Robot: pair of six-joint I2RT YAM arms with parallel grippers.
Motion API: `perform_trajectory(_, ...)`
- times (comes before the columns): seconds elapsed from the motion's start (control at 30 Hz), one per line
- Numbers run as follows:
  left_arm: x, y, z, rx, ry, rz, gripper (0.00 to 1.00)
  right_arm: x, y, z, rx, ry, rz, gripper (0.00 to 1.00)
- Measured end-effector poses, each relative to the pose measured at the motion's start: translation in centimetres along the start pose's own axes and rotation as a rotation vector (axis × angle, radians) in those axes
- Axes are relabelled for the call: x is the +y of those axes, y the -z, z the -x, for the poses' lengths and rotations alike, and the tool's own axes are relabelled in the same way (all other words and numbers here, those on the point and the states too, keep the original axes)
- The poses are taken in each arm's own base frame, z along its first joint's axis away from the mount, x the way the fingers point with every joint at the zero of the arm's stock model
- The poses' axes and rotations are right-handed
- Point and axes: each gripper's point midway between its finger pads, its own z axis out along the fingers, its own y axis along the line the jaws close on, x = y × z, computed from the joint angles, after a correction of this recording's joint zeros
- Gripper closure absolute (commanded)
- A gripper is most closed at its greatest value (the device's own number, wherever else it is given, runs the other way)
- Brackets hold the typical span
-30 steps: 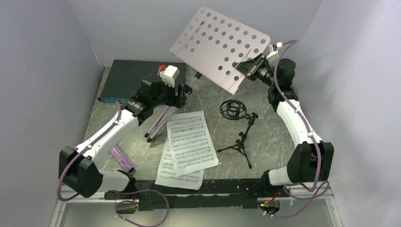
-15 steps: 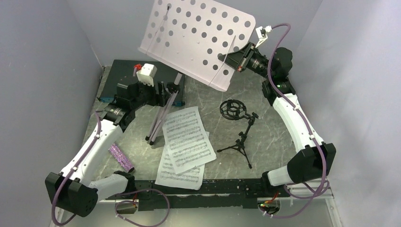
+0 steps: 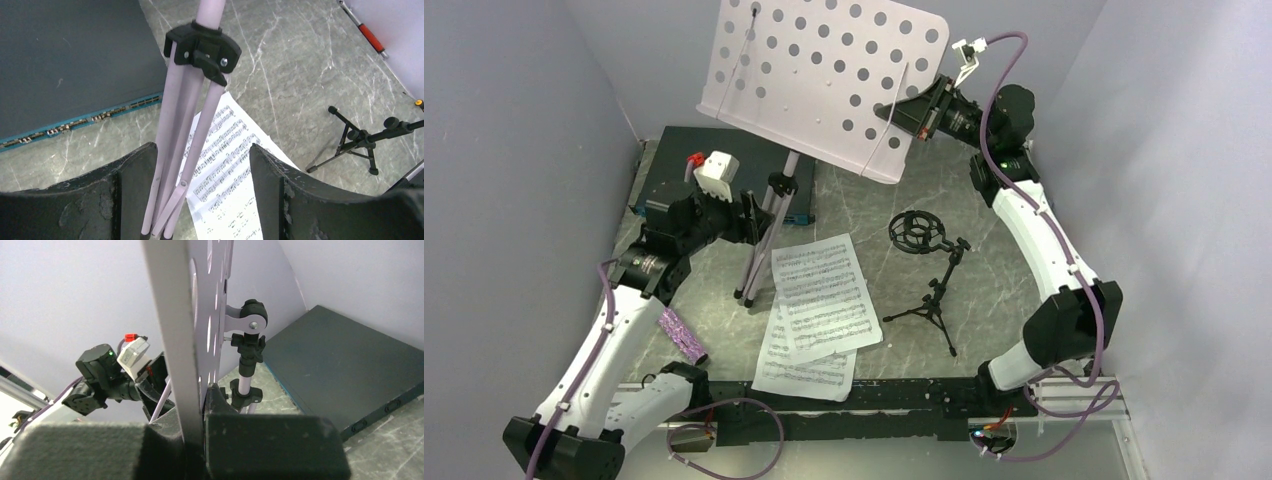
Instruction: Set up the instrument practice props
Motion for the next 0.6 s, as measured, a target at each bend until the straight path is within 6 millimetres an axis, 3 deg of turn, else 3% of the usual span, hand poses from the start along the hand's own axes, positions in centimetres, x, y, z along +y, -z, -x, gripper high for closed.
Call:
perform_trajectory(0.23,0.7,-0.3,-2.2,0.05,0.018,0.012,0.29,0.8,-1.0,0.7,0.031,0.029,0.084,1.0)
perform_trajectory(0.6,1.1,-1.1,-3.8,0.055,0.045,-0.009,0.31,4.3,-0.8,2.1,0.036,0.131,0.205,1.0)
